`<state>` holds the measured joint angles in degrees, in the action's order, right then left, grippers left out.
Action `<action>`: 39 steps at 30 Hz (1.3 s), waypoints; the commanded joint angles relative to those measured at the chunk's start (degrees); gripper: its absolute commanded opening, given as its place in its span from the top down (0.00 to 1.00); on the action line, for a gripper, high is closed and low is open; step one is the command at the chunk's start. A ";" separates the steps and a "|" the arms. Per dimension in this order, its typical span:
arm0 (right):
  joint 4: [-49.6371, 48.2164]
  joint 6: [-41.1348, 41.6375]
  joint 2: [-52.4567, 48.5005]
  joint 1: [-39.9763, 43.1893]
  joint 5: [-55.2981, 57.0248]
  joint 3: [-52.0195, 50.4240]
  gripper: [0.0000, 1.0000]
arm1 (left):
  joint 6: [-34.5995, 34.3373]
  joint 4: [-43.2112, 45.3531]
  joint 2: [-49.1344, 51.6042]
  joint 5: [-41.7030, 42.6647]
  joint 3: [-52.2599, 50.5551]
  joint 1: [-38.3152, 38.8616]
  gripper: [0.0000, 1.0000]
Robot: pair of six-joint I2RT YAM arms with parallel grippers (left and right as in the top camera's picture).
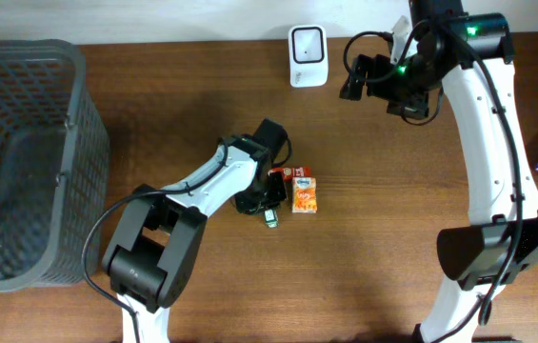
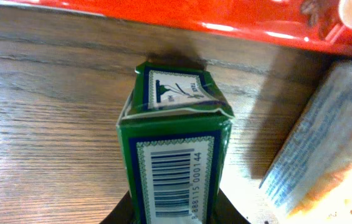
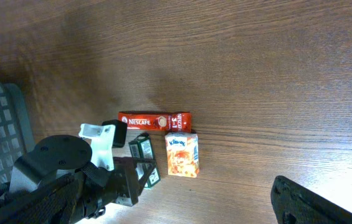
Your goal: Scan the item barcode
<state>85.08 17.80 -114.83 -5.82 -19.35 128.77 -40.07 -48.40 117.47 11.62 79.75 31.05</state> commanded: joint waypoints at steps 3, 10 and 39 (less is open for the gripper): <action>-0.04 -0.37 -0.04 -0.15 0.57 0.00 0.02 | 15.85 -1.53 -0.39 22.95 6.08 -3.15 0.79; -0.48 -0.35 -0.07 -0.15 0.55 0.00 0.01 | 20.46 1.70 -0.83 51.36 9.35 -14.95 0.78; -40.63 2.69 -8.24 -5.35 -57.55 -27.52 0.47 | 4.46 19.43 -0.83 76.28 9.35 -21.38 0.79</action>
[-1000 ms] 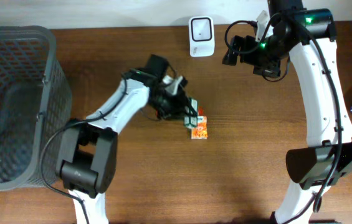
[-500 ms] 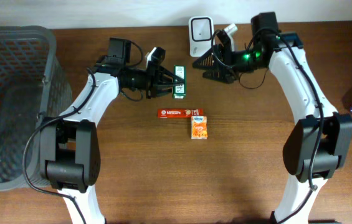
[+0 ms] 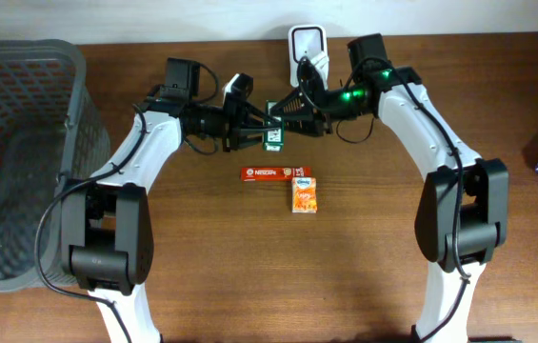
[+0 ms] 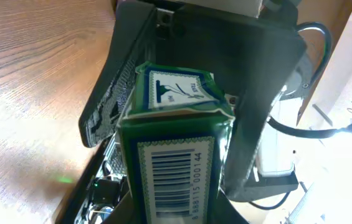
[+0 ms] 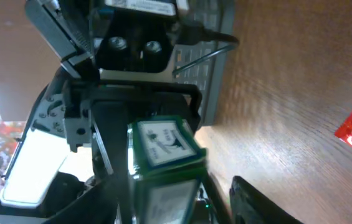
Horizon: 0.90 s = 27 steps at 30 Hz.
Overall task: Scan the item barcode
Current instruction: 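Hand the Axe box from the left gripper to the right gripper, then hold the Axe box barcode under the scanner with the right gripper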
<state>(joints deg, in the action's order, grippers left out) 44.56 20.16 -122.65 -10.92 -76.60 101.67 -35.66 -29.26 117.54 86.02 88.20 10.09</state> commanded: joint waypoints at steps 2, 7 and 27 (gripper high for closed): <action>-1.70 3.39 -0.42 -0.28 -0.35 -0.42 0.52 | 0.04 0.28 -0.90 1.86 0.90 -0.24 0.78; -1.99 5.46 -0.42 -0.57 -0.33 -0.42 0.55 | 0.07 0.31 -0.90 1.22 0.90 -0.15 0.76; -7.41 9.27 -0.39 7.87 32.13 3.06 0.82 | 5.31 -4.28 -0.90 -26.75 0.87 -0.02 0.43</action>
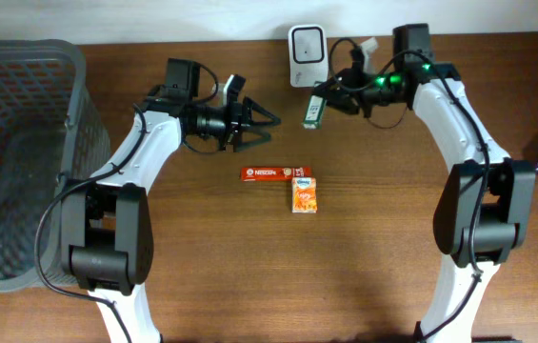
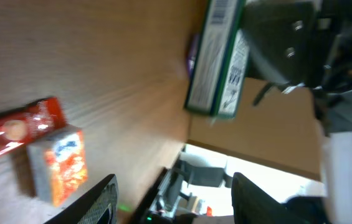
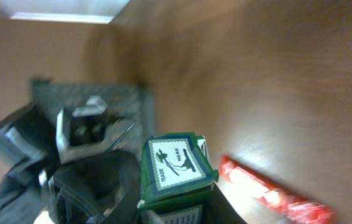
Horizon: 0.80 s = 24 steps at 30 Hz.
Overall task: Scan the item barcode
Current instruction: 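Hold the Axe box barcode under the scanner with the right gripper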
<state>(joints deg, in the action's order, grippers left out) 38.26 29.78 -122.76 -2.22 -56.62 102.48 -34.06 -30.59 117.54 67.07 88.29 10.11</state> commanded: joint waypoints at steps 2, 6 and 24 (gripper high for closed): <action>-5.57 -0.35 -0.28 -1.95 24.00 2.62 0.82 | 7.48 -10.86 -0.87 -17.57 0.79 -0.04 0.41; -16.26 -0.57 -0.31 -6.95 45.66 2.64 0.82 | 8.31 -15.47 -0.87 -27.89 0.79 0.00 0.41; -44.63 -1.64 -8.17 -14.60 71.04 2.67 0.81 | 11.47 -19.80 -0.87 -30.93 0.68 0.00 0.39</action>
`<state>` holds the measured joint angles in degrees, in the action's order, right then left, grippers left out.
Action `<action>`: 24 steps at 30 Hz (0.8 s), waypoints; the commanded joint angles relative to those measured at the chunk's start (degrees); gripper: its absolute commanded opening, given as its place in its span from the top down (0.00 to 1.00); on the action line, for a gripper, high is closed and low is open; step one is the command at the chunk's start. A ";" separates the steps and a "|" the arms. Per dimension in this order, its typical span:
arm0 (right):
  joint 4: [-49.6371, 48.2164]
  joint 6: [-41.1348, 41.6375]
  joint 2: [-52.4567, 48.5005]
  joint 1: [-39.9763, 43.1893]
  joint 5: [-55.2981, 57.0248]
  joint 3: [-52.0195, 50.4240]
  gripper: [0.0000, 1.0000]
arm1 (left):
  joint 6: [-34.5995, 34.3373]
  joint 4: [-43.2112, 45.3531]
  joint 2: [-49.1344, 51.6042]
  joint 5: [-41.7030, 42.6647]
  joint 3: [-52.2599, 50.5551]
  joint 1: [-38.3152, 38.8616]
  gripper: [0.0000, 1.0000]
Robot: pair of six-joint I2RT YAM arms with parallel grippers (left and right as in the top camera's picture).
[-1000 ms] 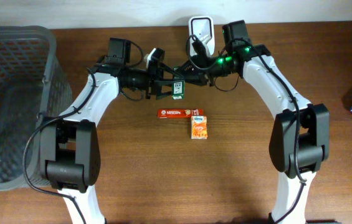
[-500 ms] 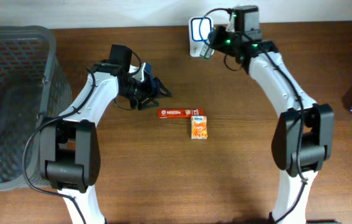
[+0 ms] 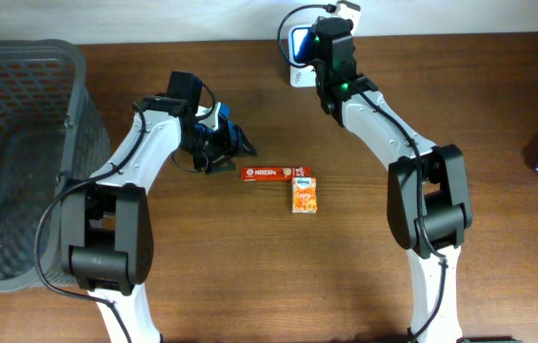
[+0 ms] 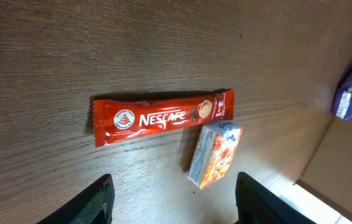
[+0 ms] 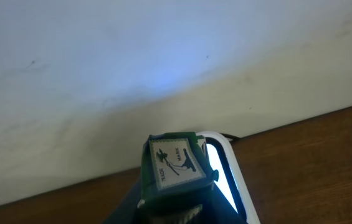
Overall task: Scan the item barcode
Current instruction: 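Hold the Axe box barcode under the scanner with the right gripper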
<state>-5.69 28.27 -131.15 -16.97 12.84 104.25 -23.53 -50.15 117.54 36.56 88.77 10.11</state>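
The small green box (image 5: pixel 174 164), its white trade-mark end facing the camera, sits in my right gripper (image 5: pixel 171 210), which is shut on it. The box is held just in front of the white barcode scanner (image 5: pixel 223 167), whose window glows. In the overhead view the scanner (image 3: pixel 297 46) shows blue light with my right gripper (image 3: pixel 320 38) beside it; the box is hidden there. My left gripper (image 3: pixel 230 147) stands open and empty over the table, left of the red Nescafe stick (image 4: pixel 162 117).
An orange tissue pack (image 4: pixel 215 154) lies beside the Nescafe stick (image 3: pixel 267 172). A grey mesh basket (image 3: pixel 21 162) fills the left side. A purple pack lies at the right table edge.
My right gripper has moved the green box from below the scanner up to its window, which is now lit. My left gripper, still open, has come down and back toward the Nescafe stick.
My left gripper was shut on the green box on the table beside the Nescafe stick. Then both grippers met at the box in the air before the scanner. Then my right gripper held it alone, the left open. Now the box is at the scanner.
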 commanded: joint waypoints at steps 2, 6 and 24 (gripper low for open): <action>-1.16 -0.07 0.22 0.50 1.57 0.90 0.81 | 0.94 -0.63 -0.87 -0.42 0.20 0.00 0.40; 4.07 16.79 0.22 0.66 -6.23 0.90 0.81 | 0.92 -1.16 -0.87 -0.59 0.20 0.00 0.39; 13.68 39.43 3.89 7.06 -18.25 2.08 0.84 | 0.92 -2.03 -0.87 -1.05 0.20 0.00 0.37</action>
<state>7.03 73.95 -131.26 -13.41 -4.84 104.47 -23.53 -52.07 117.54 36.36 88.77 10.11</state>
